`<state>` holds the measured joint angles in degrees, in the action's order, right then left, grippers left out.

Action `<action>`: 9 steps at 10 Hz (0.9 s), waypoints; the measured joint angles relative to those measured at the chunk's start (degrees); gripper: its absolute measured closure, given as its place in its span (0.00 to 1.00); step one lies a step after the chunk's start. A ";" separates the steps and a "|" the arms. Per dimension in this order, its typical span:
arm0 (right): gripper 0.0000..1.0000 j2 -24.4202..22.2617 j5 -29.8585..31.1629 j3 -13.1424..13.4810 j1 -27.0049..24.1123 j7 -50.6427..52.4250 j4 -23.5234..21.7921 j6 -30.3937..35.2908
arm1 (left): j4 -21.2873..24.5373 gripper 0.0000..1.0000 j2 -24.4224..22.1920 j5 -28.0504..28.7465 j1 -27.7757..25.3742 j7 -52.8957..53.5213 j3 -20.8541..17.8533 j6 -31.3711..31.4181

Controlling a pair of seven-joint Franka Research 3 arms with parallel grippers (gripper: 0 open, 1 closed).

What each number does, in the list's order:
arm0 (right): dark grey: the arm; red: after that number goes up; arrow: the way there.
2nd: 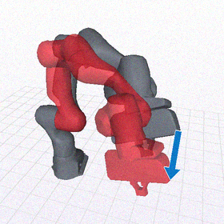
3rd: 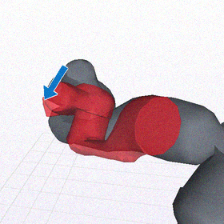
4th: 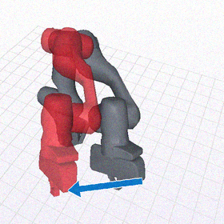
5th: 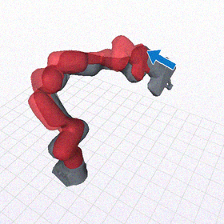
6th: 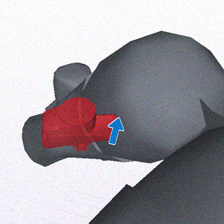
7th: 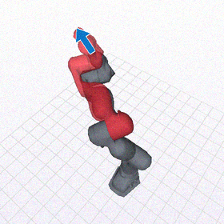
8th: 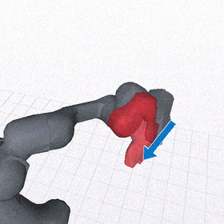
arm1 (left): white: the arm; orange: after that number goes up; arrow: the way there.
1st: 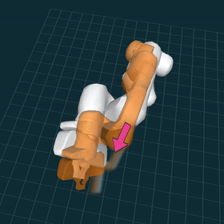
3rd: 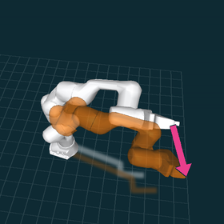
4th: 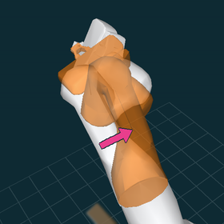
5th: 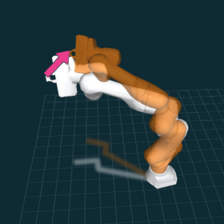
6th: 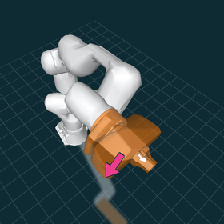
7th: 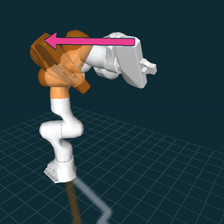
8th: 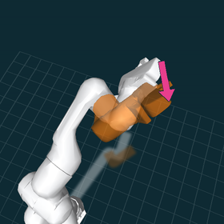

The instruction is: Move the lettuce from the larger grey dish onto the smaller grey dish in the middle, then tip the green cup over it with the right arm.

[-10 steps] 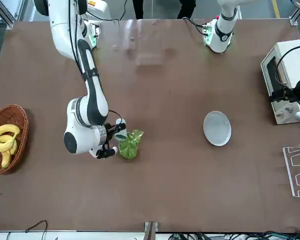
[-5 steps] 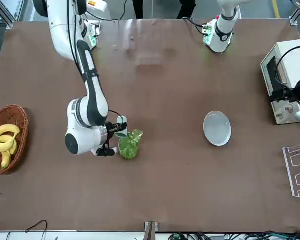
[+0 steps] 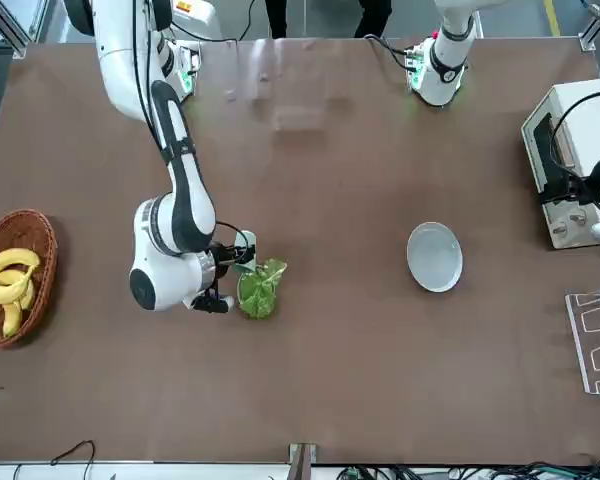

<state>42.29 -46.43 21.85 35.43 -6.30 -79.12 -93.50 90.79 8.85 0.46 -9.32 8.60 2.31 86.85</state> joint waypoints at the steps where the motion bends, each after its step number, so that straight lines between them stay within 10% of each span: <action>1: 0.32 0.00 -0.21 -0.01 -0.11 -0.11 0.01 0.13 | 0.00 0.00 0.00 0.00 0.00 0.00 0.00 0.00; 5: 0.32 -0.01 -0.52 0.01 -0.47 8.81 0.37 -0.75 | -0.01 0.00 0.00 0.00 0.00 0.00 0.00 0.00; 9: 0.32 -0.08 -0.54 0.22 -2.68 46.59 -2.62 -13.40 | -0.09 0.00 0.00 0.00 0.22 0.00 0.19 0.00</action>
<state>42.21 -46.97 22.07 32.74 40.29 -81.74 -106.90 90.70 8.85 0.45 -9.10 8.60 2.50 86.85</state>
